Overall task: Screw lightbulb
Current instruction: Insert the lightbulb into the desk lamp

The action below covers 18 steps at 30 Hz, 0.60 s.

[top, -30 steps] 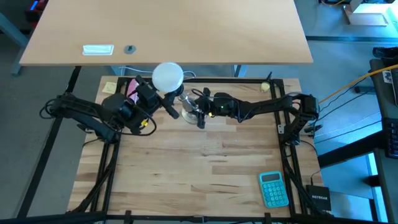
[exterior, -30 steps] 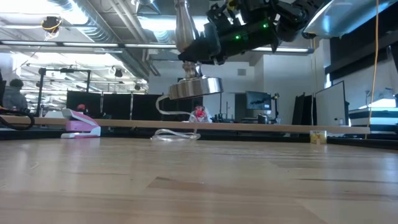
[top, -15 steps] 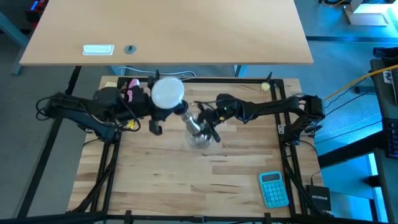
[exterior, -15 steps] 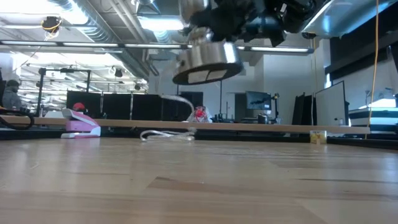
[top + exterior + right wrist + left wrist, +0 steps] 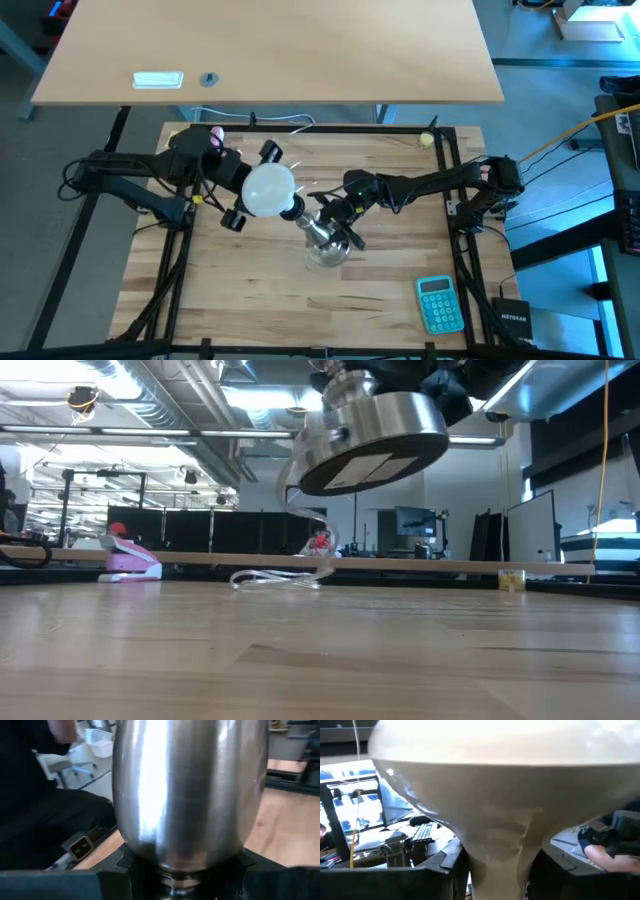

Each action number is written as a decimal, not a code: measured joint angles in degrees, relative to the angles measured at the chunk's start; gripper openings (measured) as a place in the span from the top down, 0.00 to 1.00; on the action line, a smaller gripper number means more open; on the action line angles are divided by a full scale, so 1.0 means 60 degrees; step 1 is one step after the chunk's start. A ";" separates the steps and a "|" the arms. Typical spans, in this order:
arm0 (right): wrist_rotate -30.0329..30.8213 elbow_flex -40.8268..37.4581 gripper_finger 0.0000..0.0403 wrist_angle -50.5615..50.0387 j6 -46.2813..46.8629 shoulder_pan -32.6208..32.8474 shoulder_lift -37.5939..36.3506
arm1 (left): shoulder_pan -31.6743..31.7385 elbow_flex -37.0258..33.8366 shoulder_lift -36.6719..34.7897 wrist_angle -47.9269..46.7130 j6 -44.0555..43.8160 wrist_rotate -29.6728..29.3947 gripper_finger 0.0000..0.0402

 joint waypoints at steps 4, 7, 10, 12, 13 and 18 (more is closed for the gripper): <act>0.0655 0.0000 0.60 0.0088 -0.0157 0.0007 0.0000 | -0.0009 -0.0004 -0.0028 0.0054 -0.0049 -0.0535 0.61; 0.1294 0.0049 0.60 0.0297 -0.0373 0.0000 -0.0027 | 0.0011 -0.0040 -0.0028 -0.0012 -0.0018 -0.0876 0.48; 0.1583 0.0058 0.60 0.0345 -0.0455 -0.0042 -0.0073 | 0.0013 -0.0052 -0.0056 -0.0067 -0.0179 -0.0978 0.37; 0.1734 0.0058 0.60 0.0363 -0.0401 -0.0135 -0.0091 | 0.0013 -0.0051 -0.0152 -0.0157 -0.0173 -0.1112 0.33; 0.1863 0.0058 0.60 0.0324 -0.0369 -0.0154 -0.0152 | 0.0009 -0.0051 -0.0226 -0.0193 -0.0197 -0.1312 0.31; 0.2841 0.0058 0.60 -0.0072 -0.0570 -0.0495 -0.0600 | -0.0237 -0.0040 -0.0919 -0.1218 -0.0306 -0.2949 0.29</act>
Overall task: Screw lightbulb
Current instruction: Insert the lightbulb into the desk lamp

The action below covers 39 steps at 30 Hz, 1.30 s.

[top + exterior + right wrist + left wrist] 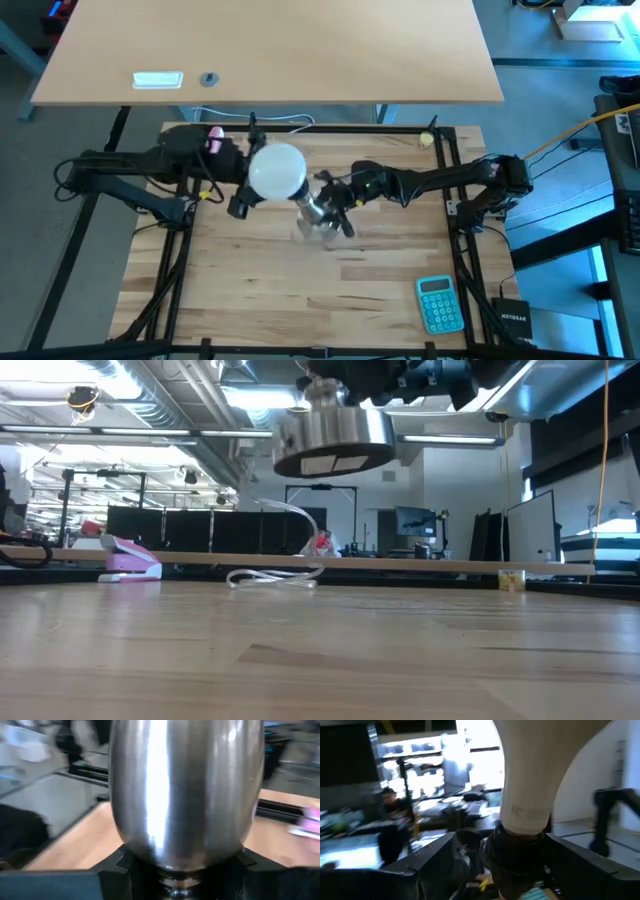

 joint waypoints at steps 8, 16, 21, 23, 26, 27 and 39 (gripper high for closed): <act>0.2252 0.0015 0.60 -0.0363 -0.0379 -0.0797 -0.0221 | -0.0966 0.0004 -0.0913 -0.1460 -0.0433 -0.4844 0.31; 0.3943 0.0011 0.60 -0.0192 -0.0546 -0.1370 0.0284 | -0.1606 0.0011 -0.0285 -0.0390 0.0085 -0.8570 0.36; 0.4185 -0.0011 0.60 -0.0086 -0.0336 -0.1575 0.0564 | -0.1935 0.0015 0.0305 0.0793 0.0689 -1.0569 0.37; 0.4541 -0.0011 0.60 0.0004 -0.0312 -0.1572 0.0616 | -0.1986 0.0015 0.0533 0.1258 0.1209 -1.1216 0.37; 0.4799 -0.0011 0.60 0.0014 -0.0315 -0.1556 0.0643 | -0.1862 0.0015 0.0850 0.2395 0.1869 -1.1408 0.37; 0.4872 -0.0011 0.60 0.0009 -0.0312 -0.1556 0.0647 | -0.1806 0.0015 0.0968 0.2859 0.2077 -1.1409 0.37; 0.4999 -0.0014 0.60 -0.0018 -0.0417 -0.1553 0.0658 | -0.0992 0.0022 0.1841 0.5142 0.2613 -1.1475 0.37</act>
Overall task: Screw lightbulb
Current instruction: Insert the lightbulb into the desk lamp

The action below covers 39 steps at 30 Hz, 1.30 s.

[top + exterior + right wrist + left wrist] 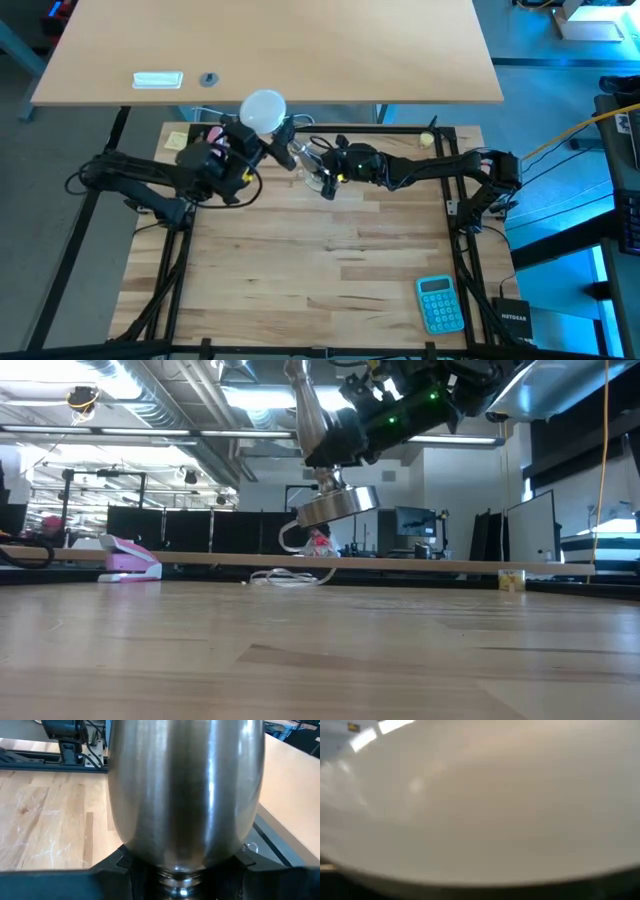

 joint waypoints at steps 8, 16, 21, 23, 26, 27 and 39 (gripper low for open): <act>-0.0078 0.0000 0.60 0.0006 -0.0074 0.0000 0.0001 | 0.0127 0.0000 0.0058 0.0019 -0.0031 0.0006 0.58; -0.0652 -0.0007 0.60 0.0076 -0.0138 0.0087 -0.0045 | 0.0021 0.0013 0.0050 -0.0290 -0.0122 0.0492 0.66; -0.1892 -0.0032 0.60 -0.0062 -0.0139 0.0195 -0.0300 | -0.0384 0.0037 -0.0015 -0.0756 -0.0108 0.1317 0.66; -0.3048 -0.0048 0.60 -0.0106 -0.0146 0.0244 -0.0402 | -0.0541 0.0044 -0.0022 -0.0923 -0.0265 0.2020 0.66; -0.4944 -0.0048 0.60 -0.0175 0.0011 0.0385 -0.0476 | -0.0685 0.0055 -0.0071 -0.1150 -0.0725 0.3285 0.66; -0.5500 -0.0051 0.60 -0.0213 0.0076 0.0426 -0.0495 | -0.0722 0.0055 -0.0122 -0.1303 -0.0936 0.3688 0.66; -0.8115 -0.0051 0.60 -0.0842 0.0848 0.1930 -0.0528 | -0.0287 0.0044 -0.0363 -0.2937 -0.2814 0.8960 0.66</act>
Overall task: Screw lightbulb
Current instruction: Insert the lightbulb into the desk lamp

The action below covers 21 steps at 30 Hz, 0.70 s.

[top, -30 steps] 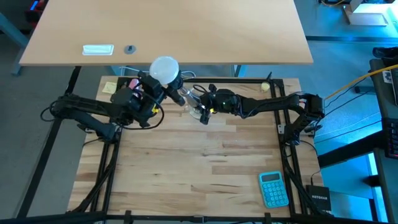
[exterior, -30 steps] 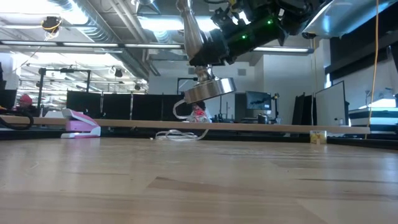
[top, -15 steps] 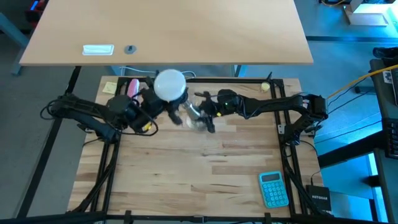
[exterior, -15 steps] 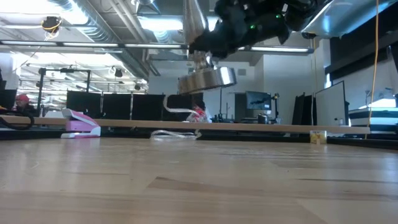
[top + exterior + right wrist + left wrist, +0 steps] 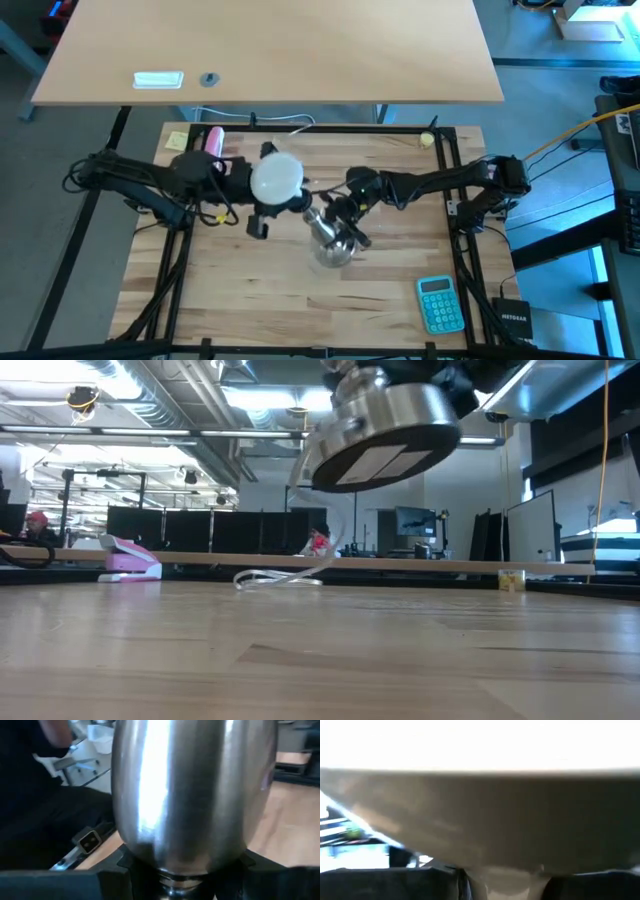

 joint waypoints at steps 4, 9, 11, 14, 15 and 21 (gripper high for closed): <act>-0.0042 0.0000 0.60 -0.0138 -0.0007 0.0448 0.0000 | 0.0195 -0.0009 0.0074 -0.0024 0.0133 0.2175 0.66; 0.0214 0.0000 0.60 -0.0429 -0.0037 0.0708 0.0000 | 0.0327 -0.0029 0.0090 -0.0056 0.0288 0.3571 0.66; 0.0434 0.0000 0.60 -0.0366 -0.0087 0.0704 0.0000 | 0.0331 -0.0029 0.0082 -0.0033 0.0274 0.3568 0.66; 0.0883 0.0000 0.60 -0.0284 -0.0192 0.0700 0.0000 | 0.0331 -0.0035 0.0082 -0.0074 0.0282 0.3501 0.60; 0.0988 0.0013 0.60 -0.0200 -0.0361 0.0700 -0.0007 | 0.0334 -0.0063 0.0083 -0.0208 0.0243 0.3435 0.55; 0.1846 0.0058 0.60 -0.0207 -0.0590 0.0670 -0.0091 | 0.0342 -0.0073 0.0082 -0.0153 0.0042 0.2891 0.33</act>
